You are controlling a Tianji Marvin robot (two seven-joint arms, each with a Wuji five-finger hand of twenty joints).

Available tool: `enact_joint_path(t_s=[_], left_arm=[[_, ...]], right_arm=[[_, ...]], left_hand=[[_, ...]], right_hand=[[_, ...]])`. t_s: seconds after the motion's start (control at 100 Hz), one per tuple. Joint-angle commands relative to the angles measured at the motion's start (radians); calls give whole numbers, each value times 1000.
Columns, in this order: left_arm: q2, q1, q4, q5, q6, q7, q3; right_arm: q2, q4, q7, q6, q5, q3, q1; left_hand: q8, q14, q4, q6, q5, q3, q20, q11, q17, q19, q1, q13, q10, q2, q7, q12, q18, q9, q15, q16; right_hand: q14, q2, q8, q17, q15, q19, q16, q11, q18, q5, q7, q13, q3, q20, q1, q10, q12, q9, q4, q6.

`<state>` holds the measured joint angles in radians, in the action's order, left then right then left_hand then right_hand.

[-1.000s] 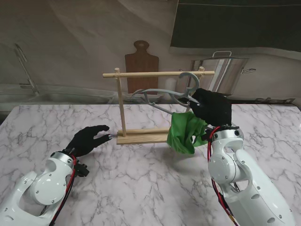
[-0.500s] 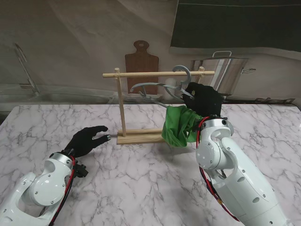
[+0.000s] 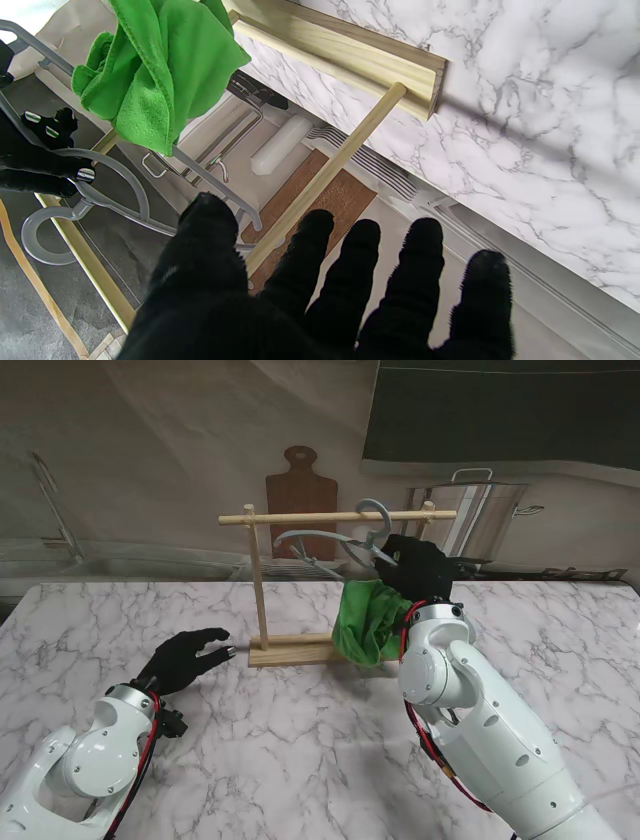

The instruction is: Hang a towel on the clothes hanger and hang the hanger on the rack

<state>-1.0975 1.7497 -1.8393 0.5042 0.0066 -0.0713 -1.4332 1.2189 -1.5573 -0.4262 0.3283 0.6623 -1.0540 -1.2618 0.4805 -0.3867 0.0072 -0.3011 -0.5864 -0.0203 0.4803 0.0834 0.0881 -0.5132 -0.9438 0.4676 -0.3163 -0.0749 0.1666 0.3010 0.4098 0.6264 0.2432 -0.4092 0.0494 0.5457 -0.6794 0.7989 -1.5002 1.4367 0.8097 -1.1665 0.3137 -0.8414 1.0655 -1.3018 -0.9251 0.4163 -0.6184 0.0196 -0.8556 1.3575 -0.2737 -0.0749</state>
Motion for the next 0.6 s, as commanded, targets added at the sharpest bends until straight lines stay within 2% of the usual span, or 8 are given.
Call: enact_joint_path(t_s=[0.0,0.24,0.43,0.51,0.59], left_arm=[[-3,1,-1,-3,5,-14,3],[-2,-2,0,-8,7,-17,6],[-2,-4,1,-9,9,-20,9],[-2,-5,3,-7,7,-20,10],[-2,-6,5,-7,4,-19,11]], right_arm=[[6,2,-2,12,0,2,6],[11,7,1,31,-13,13,21],[21,44,-9,41,-33,37,32],[23,55,-15,38,-40,43,32],[22,57,-21,23,-34,44,25]], left_hand=[[13,-1,-24,7,-22,-14,-1,-5,-25,-46,-20,-9,-2,46,4,4,20,-21,-8,-18],[13,0,-23,6,-22,-13,-1,-5,-24,-43,-20,-9,-2,46,3,5,21,-19,-8,-18],[14,0,-23,6,-23,-14,-1,-5,-25,-41,-21,-9,-3,46,3,5,22,-20,-8,-18],[14,0,-23,7,-24,-13,0,-5,-24,-40,-22,-8,-3,46,3,5,22,-20,-7,-19],[14,0,-23,7,-23,-14,1,-5,-19,-43,-21,-8,-2,47,3,5,20,-18,-7,-19]], right_hand=[[-81,-13,9,10,-54,39,9,-3,17,-26,12,-15,-36,-12,-48,14,4,76,16,-12],[-81,-16,9,11,-58,40,10,-5,21,-24,12,-15,-34,-14,-51,15,5,77,17,-9],[-80,-22,11,9,-54,39,8,-3,25,-18,10,-14,-25,-17,-47,13,7,73,16,-11],[-62,-43,8,-31,1,25,-19,4,16,0,5,-15,3,-22,-48,7,7,49,19,-32],[-28,-76,1,-122,105,-13,-78,15,6,26,-8,-15,54,-18,-46,10,-1,-13,25,-82]])
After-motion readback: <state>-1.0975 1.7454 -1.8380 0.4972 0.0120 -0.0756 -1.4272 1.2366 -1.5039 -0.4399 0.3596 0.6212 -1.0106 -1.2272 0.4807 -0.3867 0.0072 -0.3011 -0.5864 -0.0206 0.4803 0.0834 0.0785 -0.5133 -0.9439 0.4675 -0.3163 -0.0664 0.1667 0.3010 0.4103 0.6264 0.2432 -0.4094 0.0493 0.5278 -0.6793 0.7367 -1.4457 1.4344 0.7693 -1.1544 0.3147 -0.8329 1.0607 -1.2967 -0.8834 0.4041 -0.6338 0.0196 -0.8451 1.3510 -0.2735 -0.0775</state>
